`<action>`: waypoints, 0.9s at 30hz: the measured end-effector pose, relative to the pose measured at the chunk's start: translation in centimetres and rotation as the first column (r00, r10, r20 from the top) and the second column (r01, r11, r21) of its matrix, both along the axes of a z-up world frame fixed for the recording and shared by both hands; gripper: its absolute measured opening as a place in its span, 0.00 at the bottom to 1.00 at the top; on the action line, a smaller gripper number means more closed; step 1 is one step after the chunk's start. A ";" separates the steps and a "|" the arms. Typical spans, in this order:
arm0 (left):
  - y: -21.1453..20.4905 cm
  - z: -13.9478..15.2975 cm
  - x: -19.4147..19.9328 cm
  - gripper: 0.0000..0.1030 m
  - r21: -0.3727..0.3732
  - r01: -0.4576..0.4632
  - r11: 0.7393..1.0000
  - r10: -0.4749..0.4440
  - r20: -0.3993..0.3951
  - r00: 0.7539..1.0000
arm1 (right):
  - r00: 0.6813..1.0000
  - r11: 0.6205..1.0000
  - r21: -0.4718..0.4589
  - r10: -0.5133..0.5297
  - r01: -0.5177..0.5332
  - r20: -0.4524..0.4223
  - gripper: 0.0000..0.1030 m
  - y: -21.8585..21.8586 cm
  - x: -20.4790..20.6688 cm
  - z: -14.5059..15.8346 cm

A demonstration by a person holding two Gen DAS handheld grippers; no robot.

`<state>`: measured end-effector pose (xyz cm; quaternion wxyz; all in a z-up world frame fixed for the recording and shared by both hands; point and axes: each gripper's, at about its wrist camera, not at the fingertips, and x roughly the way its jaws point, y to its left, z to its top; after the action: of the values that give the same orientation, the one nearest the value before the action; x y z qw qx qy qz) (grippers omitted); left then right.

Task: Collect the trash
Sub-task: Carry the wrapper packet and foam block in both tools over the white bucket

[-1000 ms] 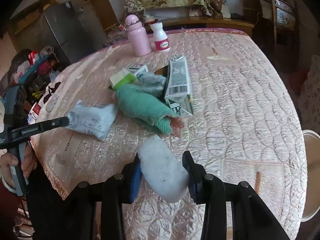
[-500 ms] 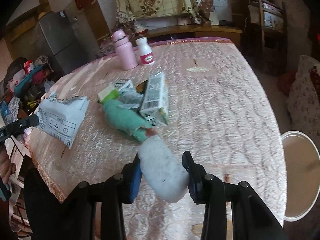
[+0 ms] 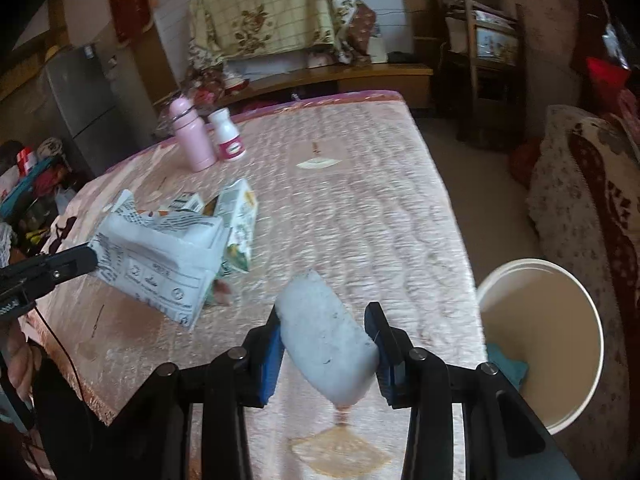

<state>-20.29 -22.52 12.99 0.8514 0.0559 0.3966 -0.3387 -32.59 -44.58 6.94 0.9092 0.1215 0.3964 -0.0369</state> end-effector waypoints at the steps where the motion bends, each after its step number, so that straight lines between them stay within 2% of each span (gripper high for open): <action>1: -0.6 0.0 0.1 0.14 0.001 0.009 1.000 -0.009 0.000 1.000 | 1.000 1.000 0.000 -0.011 0.011 0.000 0.40 -0.4 -0.2 0.0; 12: -7.9 -0.4 -0.4 0.14 0.002 0.107 0.994 -0.107 0.001 0.994 | 0.989 0.989 -0.018 -0.145 0.145 -0.011 0.40 -5.8 -3.0 -0.4; 27: -18.2 -2.3 -1.6 0.14 -0.017 0.222 0.975 -0.223 -0.058 0.973 | 0.944 0.945 -0.026 -0.326 0.325 -0.053 0.40 -14.1 -7.3 -2.2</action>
<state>-21.94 -40.71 10.68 0.7963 0.0855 0.4111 -0.4354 -39.92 -58.69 4.75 0.8802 0.1767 0.3960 -0.1931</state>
